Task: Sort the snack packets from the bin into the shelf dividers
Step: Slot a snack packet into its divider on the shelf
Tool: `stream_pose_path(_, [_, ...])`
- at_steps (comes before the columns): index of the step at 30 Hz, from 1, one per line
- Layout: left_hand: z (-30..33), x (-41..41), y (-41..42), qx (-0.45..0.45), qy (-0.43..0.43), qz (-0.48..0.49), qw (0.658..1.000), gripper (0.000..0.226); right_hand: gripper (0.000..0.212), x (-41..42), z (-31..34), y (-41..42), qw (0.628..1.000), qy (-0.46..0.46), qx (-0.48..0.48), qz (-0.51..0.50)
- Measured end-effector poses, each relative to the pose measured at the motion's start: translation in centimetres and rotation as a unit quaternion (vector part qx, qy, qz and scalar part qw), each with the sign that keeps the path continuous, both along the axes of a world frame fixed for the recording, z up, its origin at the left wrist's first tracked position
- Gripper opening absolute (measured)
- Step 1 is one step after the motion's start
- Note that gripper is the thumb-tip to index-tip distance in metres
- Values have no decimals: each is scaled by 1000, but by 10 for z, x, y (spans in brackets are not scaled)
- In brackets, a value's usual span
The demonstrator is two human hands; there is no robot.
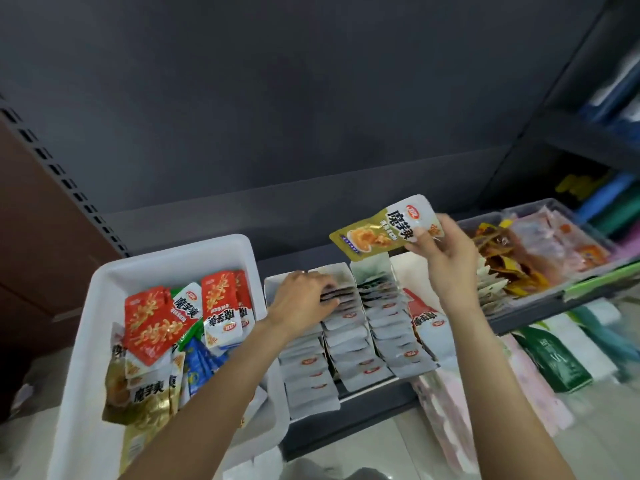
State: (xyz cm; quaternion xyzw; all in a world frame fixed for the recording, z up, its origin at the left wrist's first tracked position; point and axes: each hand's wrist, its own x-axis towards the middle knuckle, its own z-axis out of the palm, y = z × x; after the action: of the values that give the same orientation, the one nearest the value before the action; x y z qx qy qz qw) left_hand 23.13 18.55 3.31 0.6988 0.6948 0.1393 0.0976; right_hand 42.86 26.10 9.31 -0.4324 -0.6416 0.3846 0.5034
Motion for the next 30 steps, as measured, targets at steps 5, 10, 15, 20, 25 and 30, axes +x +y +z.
stream_pose_path(5, [-3, 1, -6, -8, -4, -15, 1000, 33, 12, -34, -24, 27, 964, -235, 89, 89])
stream_pose_path(10, [-10, -1, -10, 5, -14, -11, 1000, 32, 14, -64, -48, 26, 866, -450, 149, 159])
stream_pose_path(15, [-16, -3, -17, 54, -39, -15, 998, 32, 22, -67, -57, 16, 806, -539, 195, 151])
stream_pose_path(20, [-10, -13, -40, 169, -72, -4, 983, 28, 28, -72, -50, 7, 795, -555, 197, 146])
stream_pose_path(25, [-14, -56, -109, 303, -97, 135, 938, 19, 28, -87, -44, -42, 903, -330, 234, 142])
stream_pose_path(30, [-49, -106, -188, 118, -70, 304, 943, 36, 25, -146, -58, -112, 884, -306, 132, 327])
